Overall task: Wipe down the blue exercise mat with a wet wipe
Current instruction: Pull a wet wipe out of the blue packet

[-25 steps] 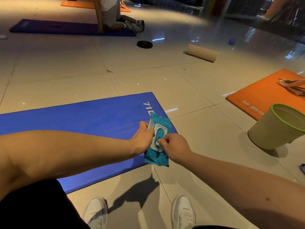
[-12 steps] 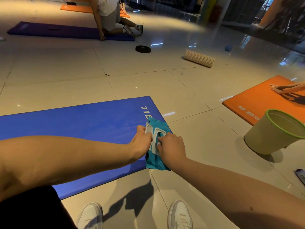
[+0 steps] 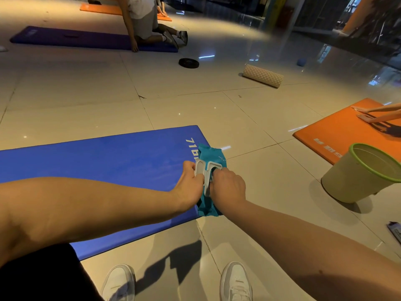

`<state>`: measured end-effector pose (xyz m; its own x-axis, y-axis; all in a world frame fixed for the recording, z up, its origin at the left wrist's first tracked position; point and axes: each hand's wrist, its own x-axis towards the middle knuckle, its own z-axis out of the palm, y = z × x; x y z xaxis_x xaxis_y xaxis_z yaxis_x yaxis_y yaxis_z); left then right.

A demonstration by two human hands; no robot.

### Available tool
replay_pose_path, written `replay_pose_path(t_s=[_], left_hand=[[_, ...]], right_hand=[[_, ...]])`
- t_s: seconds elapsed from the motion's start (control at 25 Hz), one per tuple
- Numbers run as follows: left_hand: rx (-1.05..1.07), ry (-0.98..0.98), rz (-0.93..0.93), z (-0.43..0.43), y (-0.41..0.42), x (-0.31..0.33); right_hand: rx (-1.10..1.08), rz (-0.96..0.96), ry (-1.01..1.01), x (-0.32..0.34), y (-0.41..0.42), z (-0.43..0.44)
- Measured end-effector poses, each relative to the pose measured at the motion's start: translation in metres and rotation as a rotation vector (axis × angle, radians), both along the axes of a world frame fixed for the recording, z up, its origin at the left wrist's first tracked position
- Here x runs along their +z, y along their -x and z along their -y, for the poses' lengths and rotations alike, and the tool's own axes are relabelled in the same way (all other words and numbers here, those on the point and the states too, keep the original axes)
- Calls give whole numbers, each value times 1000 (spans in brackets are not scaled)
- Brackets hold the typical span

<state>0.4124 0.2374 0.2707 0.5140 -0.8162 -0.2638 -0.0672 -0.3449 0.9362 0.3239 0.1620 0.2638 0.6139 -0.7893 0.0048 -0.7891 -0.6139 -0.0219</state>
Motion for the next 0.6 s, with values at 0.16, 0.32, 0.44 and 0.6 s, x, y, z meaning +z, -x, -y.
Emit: replay_pose_path(t_s=[0.16,0.32,0.44,0.6], left_hand=[[38,45,13,7,-1,7],[13,55,61,7,3,10],[-33,59,76,5,10,11],[-43,56,73,7,9,12]], right_hand=[[25,14,69,0,-2,1],[-19,19,77,0,-4,12],[-81,29,26,0,-3,20],[-108,59,19,-2,-2,27]])
